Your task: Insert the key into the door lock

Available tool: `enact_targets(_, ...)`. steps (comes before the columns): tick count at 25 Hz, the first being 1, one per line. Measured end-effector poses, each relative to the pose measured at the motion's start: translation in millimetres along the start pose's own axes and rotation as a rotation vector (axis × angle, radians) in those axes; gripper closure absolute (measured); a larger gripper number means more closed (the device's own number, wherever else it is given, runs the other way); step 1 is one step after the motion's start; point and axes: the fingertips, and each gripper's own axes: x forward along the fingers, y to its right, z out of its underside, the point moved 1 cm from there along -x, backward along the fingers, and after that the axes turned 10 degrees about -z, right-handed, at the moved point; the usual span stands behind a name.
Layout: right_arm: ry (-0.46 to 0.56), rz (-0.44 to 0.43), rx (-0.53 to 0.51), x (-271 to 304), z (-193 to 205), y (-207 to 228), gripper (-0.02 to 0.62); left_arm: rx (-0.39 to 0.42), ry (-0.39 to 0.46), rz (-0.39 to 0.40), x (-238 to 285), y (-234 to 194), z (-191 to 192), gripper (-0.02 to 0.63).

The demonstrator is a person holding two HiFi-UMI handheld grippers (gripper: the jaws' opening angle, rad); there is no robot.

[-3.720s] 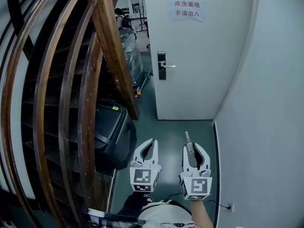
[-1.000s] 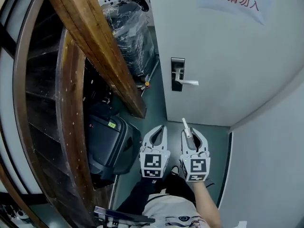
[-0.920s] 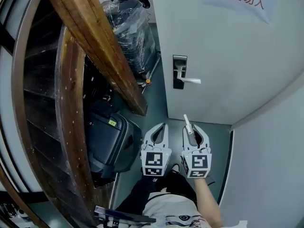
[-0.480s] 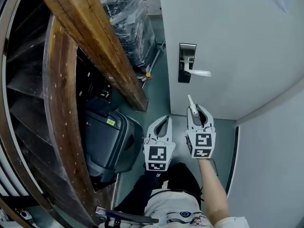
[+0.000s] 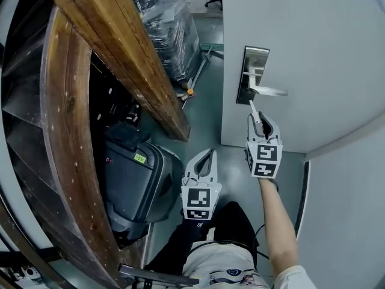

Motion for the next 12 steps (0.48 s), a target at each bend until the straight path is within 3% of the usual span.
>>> enact_targets(12,-0.050,0.054,0.013,47,19,24,0.479,-0.015,-0.018,0.011,24,-10,20,0.601)
